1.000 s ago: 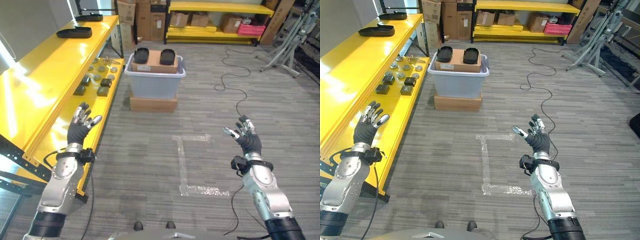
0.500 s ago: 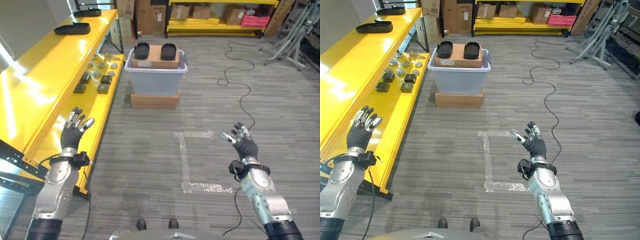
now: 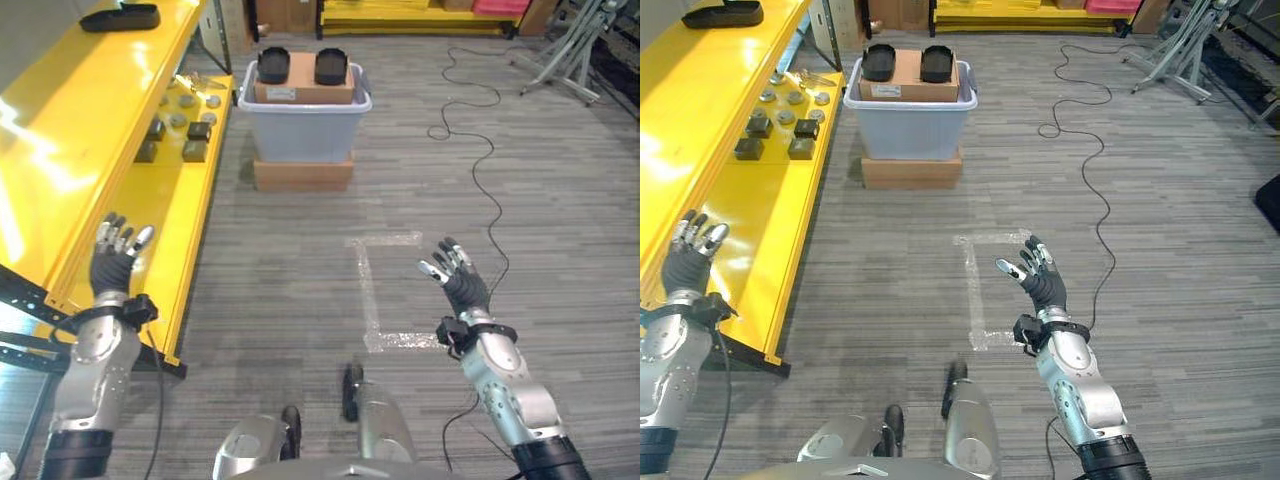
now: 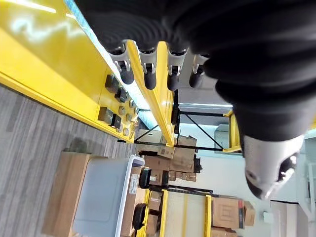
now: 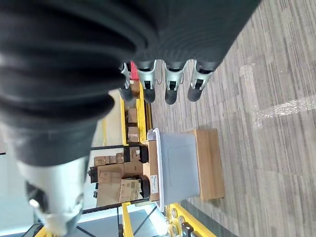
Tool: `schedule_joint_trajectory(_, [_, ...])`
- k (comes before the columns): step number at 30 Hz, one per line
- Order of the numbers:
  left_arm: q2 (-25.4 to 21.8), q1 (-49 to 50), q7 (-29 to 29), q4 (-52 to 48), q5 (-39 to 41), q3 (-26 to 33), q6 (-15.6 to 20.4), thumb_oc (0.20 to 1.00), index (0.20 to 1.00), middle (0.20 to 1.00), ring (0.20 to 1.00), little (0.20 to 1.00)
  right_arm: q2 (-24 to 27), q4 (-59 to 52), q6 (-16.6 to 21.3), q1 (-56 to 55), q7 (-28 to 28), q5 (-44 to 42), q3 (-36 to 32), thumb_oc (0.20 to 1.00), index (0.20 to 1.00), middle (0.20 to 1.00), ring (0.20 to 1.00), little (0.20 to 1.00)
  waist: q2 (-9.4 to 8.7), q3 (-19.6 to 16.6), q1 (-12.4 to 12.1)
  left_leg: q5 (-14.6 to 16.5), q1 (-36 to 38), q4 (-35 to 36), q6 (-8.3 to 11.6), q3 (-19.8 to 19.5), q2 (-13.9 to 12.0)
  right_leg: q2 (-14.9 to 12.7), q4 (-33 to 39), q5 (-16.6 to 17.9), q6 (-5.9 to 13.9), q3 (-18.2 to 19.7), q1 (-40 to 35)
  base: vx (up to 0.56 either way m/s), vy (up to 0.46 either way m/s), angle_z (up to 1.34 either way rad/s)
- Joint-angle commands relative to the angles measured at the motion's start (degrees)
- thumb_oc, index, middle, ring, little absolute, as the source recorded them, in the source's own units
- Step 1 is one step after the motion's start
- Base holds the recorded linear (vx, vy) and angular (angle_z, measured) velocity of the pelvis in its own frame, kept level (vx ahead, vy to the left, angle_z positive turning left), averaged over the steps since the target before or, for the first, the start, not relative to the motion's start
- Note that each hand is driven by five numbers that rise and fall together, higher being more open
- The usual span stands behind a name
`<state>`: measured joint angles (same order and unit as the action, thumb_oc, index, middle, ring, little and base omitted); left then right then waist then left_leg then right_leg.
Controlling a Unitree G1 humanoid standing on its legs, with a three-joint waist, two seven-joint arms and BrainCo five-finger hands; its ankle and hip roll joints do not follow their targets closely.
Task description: Move parts from the plastic box to the shelf.
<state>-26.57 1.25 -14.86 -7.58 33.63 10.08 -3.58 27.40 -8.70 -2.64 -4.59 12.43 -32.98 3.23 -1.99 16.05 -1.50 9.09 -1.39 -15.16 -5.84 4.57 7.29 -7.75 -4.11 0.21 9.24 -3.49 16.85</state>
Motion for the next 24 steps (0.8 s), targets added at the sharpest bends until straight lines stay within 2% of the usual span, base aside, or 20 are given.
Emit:
schedule_joint_trajectory(1, [-2.3, 2.4, -0.6, -2.7, 0.2, -0.1, 4.2, 1.000, 1.000, 1.000, 1.000, 1.000, 1.2, -2.6, 2.9, -0.4, -3.5, -3.2, -3.6, 1.000, 1.000, 1.000, 1.000, 1.000, -0.27, -3.1, 1.1, 6.0, 6.0, -0.9, -0.96, -8.8, 1.7, 0.9, 5.7, 13.0, 1.60, -0.7, -1.9, 0.56, -0.222, 0.35])
schedule_joint_trajectory(3, [-0.6, 4.7, -0.5, -1.7, 1.4, -0.6, 7.3, 1.000, 1.000, 1.000, 1.000, 1.000, 1.6, -2.4, 3.1, -2.8, -5.2, -2.9, -4.7, 1.000, 1.000, 1.000, 1.000, 1.000, -0.75, -4.6, 2.3, 7.0, 8.6, 0.0, 0.96, -8.9, -0.4, 1.4, 5.4, 9.7, 1.05, 1.4, -5.7, 0.63, -0.270, 0.39])
schedule_joint_trajectory(4, [-0.7, 4.7, -0.6, -1.7, 1.4, -0.7, 7.4, 1.000, 1.000, 1.000, 1.000, 1.000, 1.5, -2.3, 3.2, -2.8, -5.2, -2.8, -4.6, 1.000, 1.000, 1.000, 1.000, 1.000, -0.79, -4.7, 2.4, 7.2, 8.7, -0.1, 0.99, -9.0, -0.6, 1.5, 4.7, 9.7, 1.06, 1.6, -5.6, 0.58, -0.265, 0.47])
schedule_joint_trajectory(6, [-0.4, 6.3, -0.8, -1.7, 3.6, -0.9, 8.9, 1.000, 1.000, 1.000, 1.000, 1.000, 1.7, -1.9, 2.6, -3.2, -5.4, -2.3, -5.0, 1.000, 1.000, 1.000, 1.000, 1.000, -0.96, -5.2, 2.9, 7.0, 10.5, -1.0, 1.83, -8.3, -2.8, 2.3, -0.2, 8.8, 0.55, 2.7, -5.0, 0.49, -0.263, 0.33])
schedule_joint_trajectory(7, [0.3, 7.3, -0.8, -2.5, 6.0, -0.5, 8.5, 1.000, 1.000, 1.000, 1.000, 1.000, 2.7, -2.3, 2.2, -4.0, -5.7, -3.1, -5.7, 1.000, 1.000, 1.000, 1.000, 1.000, -0.81, -6.0, 3.2, 4.3, 11.8, -0.9, 3.81, -7.4, -6.0, 2.8, -2.1, 7.5, -0.55, 1.5, -6.3, 0.51, -0.310, 0.41])
schedule_joint_trajectory(9, [0.8, 7.7, -1.9, -3.2, 8.9, -0.3, 8.6, 1.000, 1.000, 1.000, 1.000, 1.000, 3.9, -1.9, 1.9, -3.9, -6.8, -3.9, -6.2, 1.000, 1.000, 1.000, 1.000, 1.000, -0.72, -6.9, 3.7, -1.8, 11.4, -3.4, 5.70, -6.2, -9.6, 4.4, -2.5, 5.5, -2.40, 1.0, -8.4, 0.51, -0.342, 0.33])
schedule_joint_trajectory(10, [1.3, 7.6, -2.5, -3.4, 9.8, -0.3, 8.3, 1.000, 1.000, 1.000, 1.000, 1.000, 4.5, -1.3, 1.9, -3.7, -7.3, -3.6, -6.2, 1.000, 1.000, 1.000, 1.000, 1.000, -1.03, -7.0, 3.7, -4.0, 10.1, -7.2, 5.95, -5.2, -11.1, 5.0, -2.2, 4.3, -3.63, 0.7, -9.8, 0.34, -0.248, 0.24])
schedule_joint_trajectory(11, [1.4, 7.6, -2.6, -3.4, 9.9, -0.3, 8.3, 1.000, 1.000, 1.000, 1.000, 1.000, 4.6, -1.2, 1.9, -3.6, -7.4, -3.6, -6.1, 1.000, 1.000, 1.000, 1.000, 1.000, -1.00, -7.0, 3.7, -4.1, 9.8, -7.8, 6.00, -5.1, -11.3, 5.1, -2.2, 4.2, -3.78, 0.7, -9.9, 0.38, -0.306, 0.23])
schedule_joint_trajectory(12, [2.1, 7.4, -4.0, -3.4, 10.1, -0.3, 8.5, 1.000, 1.000, 1.000, 1.000, 1.000, 5.2, -0.6, 1.9, -3.2, -7.7, -3.9, -5.8, 1.000, 1.000, 1.000, 1.000, 1.000, -1.76, -7.0, 3.5, -6.5, 7.3, -15.3, 5.94, -3.7, -12.8, 5.8, -1.8, 3.1, -5.39, 0.3, -11.6, 0.24, -0.213, 0.04])
schedule_joint_trajectory(13, [2.2, 7.3, -4.2, -3.4, 10.0, -0.3, 8.6, 1.000, 1.000, 1.000, 1.000, 1.000, 5.3, -0.5, 1.9, -3.2, -7.8, -4.0, -5.7, 1.000, 1.000, 1.000, 1.000, 1.000, -1.77, -7.0, 3.5, -6.7, 6.5, -17.1, 6.00, -3.6, -13.1, 6.0, -1.7, 3.0, -5.63, 0.2, -11.7, 0.38, -0.334, -0.17])
schedule_joint_trajectory(15, [3.3, 7.0, -4.5, -3.1, 10.0, -0.4, 8.7, 1.000, 1.000, 1.000, 1.000, 1.000, 5.8, 0.6, 2.4, -2.9, -7.9, -4.0, -5.4, 1.000, 1.000, 1.000, 1.000, 1.000, -2.73, -6.8, 3.0, -9.3, 0.8, -30.2, 6.39, -2.0, -14.7, 7.2, -1.4, 2.0, -7.66, -1.2, -13.5, 0.34, -0.316, -0.21])
schedule_joint_trajectory(16, [3.7, 6.6, -4.5, -2.9, 9.2, -0.5, 8.7, 1.000, 1.000, 1.000, 1.000, 1.000, 5.8, 1.1, 2.9, -3.0, -7.6, -3.8, -5.4, 1.000, 1.000, 1.000, 1.000, 1.000, -2.90, -6.2, 2.6, -10.1, -4.6, -37.1, 6.27, -2.7, -14.5, 8.0, -1.1, 1.8, -8.60, -1.4, -14.7, 0.37, -0.314, -0.03])
schedule_joint_trajectory(17, [3.7, 5.5, -3.8, -2.2, 7.8, -1.0, 9.1, 1.000, 1.000, 1.000, 1.000, 1.000, 5.8, 2.1, 3.8, -2.9, -7.1, -3.5, -5.5, 1.000, 1.000, 1.000, 1.000, 1.000, -2.95, -5.0, 2.2, -9.8, -12.4, -40.9, 5.24, -3.2, -12.8, 9.3, -0.1, 1.6, -9.32, -0.9, -17.5, 0.30, -0.213, 0.26])
schedule_joint_trajectory(18, [3.7, 5.3, -3.5, -1.9, 8.0, -1.1, 9.3, 1.000, 1.000, 1.000, 1.000, 1.000, 5.8, 2.2, 3.9, -2.9, -7.1, -3.6, -5.6, 1.000, 1.000, 1.000, 1.000, 1.000, -2.97, -4.7, 2.1, -9.6, -13.5, -40.5, 5.04, -3.0, -12.4, 9.5, 0.2, 1.6, -9.40, -0.9, -18.0, 0.41, -0.112, 0.20])
schedule_joint_trajectory(19, [3.7, 4.3, -3.2, -1.5, 7.2, -1.0, 10.2, 1.000, 1.000, 1.000, 1.000, 1.000, 5.1, 2.9, 4.2, -2.5, -6.4, -2.5, -5.2, 1.000, 1.000, 1.000, 1.000, 1.000, -3.15, -4.1, 1.5, -8.4, -14.9, -33.1, 4.42, -0.6, -10.6, 9.6, 0.9, 0.8, -9.17, -1.4, -19.7, 0.44, 0.036, 0.02])
schedule_joint_trajectory(20, [3.5, 4.2, -3.2, -1.8, 6.8, -0.5, 10.6, 1.000, 1.000, 1.000, 1.000, 1.000, 4.5, 3.1, 4.1, -2.3, -5.6, -1.5, -4.8, 1.000, 1.000, 1.000, 1.000, 1.000, -2.86, -3.9, 0.9, -10.3, -14.9, -23.3, 5.28, 1.2, -9.3, 9.6, 1.1, -0.1, -8.83, -2.0, -20.9, 0.72, 0.190, -0.17])
schedule_joint_trajectory(21, [3.3, 4.7, -2.9, -3.6, 7.8, 0.4, 10.1, 1.000, 1.000, 1.000, 1.000, 1.000, 4.1, 2.9, 3.5, -2.5, -4.6, -0.3, -4.3, 1.000, 1.000, 1.000, 1.000, 1.000, -1.54, -4.1, -0.6, -16.2, -15.5, -4.8, 7.46, 1.3, -6.5, 10.0, 0.6, -1.6, -7.91, -2.9, -22.4, 0.56, 0.203, -0.17])
schedule_joint_trajectory(22, [3.4, 4.8, -2.9, -3.8, 7.8, 0.5, 10.1, 1.000, 1.000, 1.000, 1.000, 1.000, 4.1, 2.8, 3.4, -2.5, -4.5, -0.1, -4.3, 1.000, 1.000, 1.000, 1.000, 1.000, -1.39, -4.3, -0.8, -17.3, -15.6, -3.0, 7.66, 1.3, -6.3, 10.0, 0.4, -1.6, -7.85, -3.1, -22.4, 0.57, 0.208, -0.37])
schedule_joint_trajectory(23, [3.5, 5.4, -2.7, -4.5, 7.6, 1.0, 10.3, 1.000, 1.000, 1.000, 1.000, 1.000, 4.1, 2.5, 3.2, -3.0, -4.1, 0.3, -4.1, 1.000, 1.000, 1.000, 1.000, 1.000, -0.29, -4.4, -1.5, -20.5, -16.7, 4.0, 8.58, 1.6, -6.1, 10.8, -0.1, -2.4, -7.76, -3.4, -23.2, 0.41, 0.123, -0.56])
schedule_joint_trajectory(24, [3.7, 6.0, -2.6, -5.0, 7.5, 1.4, 10.6, 1.000, 1.000, 1.000, 1.000, 1.000, 4.2, 2.2, 2.9, -3.5, -4.0, 0.5, -4.0, 1.000, 1.000, 1.000, 1.000, 1.000, 0.19, -4.5, -2.1, -21.7, -17.0, 9.0, 8.86, 1.9, -5.8, 11.0, -0.8, -3.1, -7.57, -3.8, -24.1, 0.47, 0.141, -0.41])
